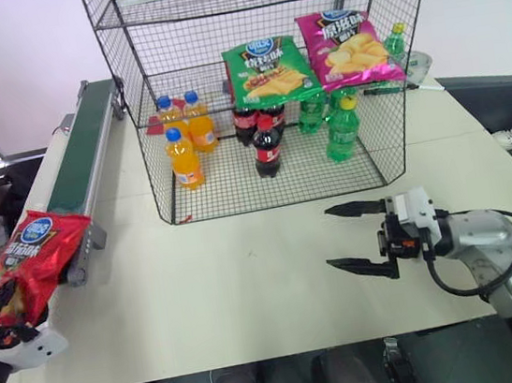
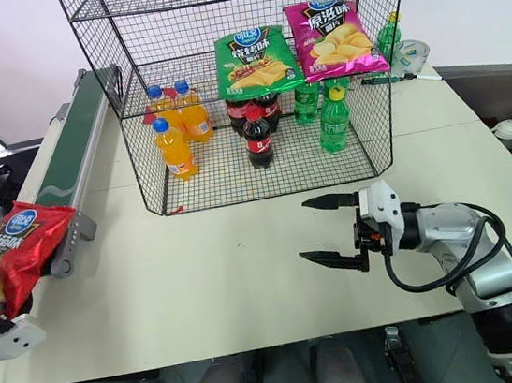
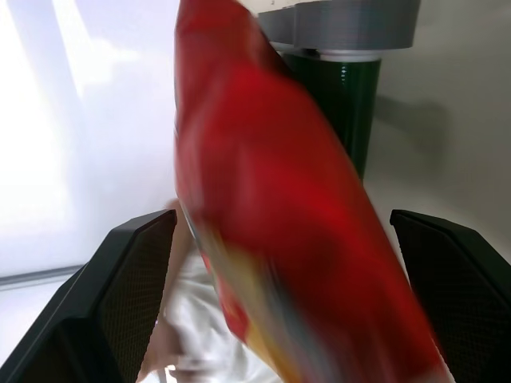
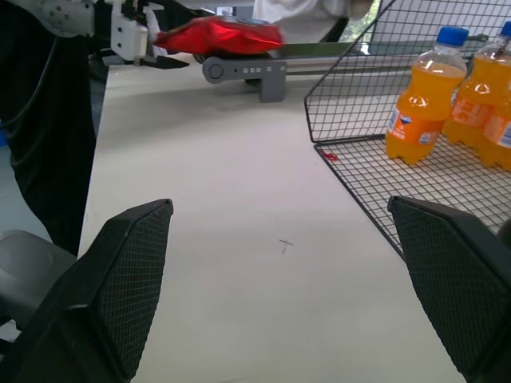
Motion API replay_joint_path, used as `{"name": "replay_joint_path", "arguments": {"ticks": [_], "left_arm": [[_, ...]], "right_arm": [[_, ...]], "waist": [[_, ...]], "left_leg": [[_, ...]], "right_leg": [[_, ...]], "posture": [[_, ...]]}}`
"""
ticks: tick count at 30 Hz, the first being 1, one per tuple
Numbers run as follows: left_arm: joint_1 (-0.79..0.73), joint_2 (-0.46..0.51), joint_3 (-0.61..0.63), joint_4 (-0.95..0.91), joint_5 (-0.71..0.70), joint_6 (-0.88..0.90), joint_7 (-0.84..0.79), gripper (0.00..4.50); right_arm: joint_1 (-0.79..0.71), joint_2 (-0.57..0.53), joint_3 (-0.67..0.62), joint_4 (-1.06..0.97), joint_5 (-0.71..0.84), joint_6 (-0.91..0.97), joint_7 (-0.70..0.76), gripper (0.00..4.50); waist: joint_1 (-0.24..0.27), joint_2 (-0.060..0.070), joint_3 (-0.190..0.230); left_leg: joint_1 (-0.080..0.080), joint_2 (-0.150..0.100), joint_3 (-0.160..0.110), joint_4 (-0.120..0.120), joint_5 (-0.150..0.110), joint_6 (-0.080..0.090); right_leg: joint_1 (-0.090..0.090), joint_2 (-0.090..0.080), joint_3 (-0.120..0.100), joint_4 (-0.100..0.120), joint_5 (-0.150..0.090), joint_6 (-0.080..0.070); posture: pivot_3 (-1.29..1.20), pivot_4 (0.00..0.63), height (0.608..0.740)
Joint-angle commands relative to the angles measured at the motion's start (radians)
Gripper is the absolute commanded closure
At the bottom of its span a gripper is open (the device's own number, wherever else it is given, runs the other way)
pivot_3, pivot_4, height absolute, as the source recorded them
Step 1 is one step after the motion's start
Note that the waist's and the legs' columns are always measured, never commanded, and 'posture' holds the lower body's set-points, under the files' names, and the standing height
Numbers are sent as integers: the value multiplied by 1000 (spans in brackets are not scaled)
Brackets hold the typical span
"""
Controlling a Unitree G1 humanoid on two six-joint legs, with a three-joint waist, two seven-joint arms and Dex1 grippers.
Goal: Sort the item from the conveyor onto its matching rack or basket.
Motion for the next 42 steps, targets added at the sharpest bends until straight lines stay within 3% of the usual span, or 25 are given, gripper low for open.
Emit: {"name": "replay_joint_path", "arguments": {"ticks": [1, 2, 5, 12, 29, 42], "left_arm": [[3, 21, 27, -11, -33, -6, 13, 14], [1, 20, 27, -5, -56, -22, -13, 14], [19, 17, 33, -10, -89, -52, -30, 795], [50, 25, 33, -25, -62, -26, 34, 4364], [75, 1, 124, -250, -86, 53, -31, 4438], [155, -64, 330, -720, -109, 96, -230, 4438]], "right_arm": [[-7, -6, -22, -8, -3, -17, -1, 0], [-6, -5, -22, -7, -4, -18, -1, 0], [-8, -5, -28, 4, -7, -24, -4, 0], [-14, -8, -39, 40, -24, -38, 3, 0], [-20, 10, -19, 42, -26, -40, -1, 0], [-37, 13, -33, 85, -33, -55, -2, 0]], "waist": [[0, 0, 0], [0, 0, 0], [-1, 0, 0], [0, 0, 0], [-2, -1, 0], [-2, -1, 0]], "left_leg": [[0, 0, 0, 0, 0, 0], [0, 0, 0, 0, 0, 0], [0, 0, 0, 0, 0, 0], [0, 0, 1, 0, 0, 0], [0, 0, 1, 0, 0, 0], [0, 1, 2, 0, 0, 0]], "right_leg": [[0, 0, 0, 0, 0, 0], [0, 0, 0, 0, 0, 0], [0, 0, 0, 0, 0, 0], [0, 0, 1, 0, 0, 0], [0, 0, 1, 0, 0, 0], [-1, 0, 2, 0, 0, 0]], "posture": [[0, 150, 740], [0, 150, 740], [0, 150, 740], [0, 150, 740], [0, 150, 740], [0, 150, 740]]}}
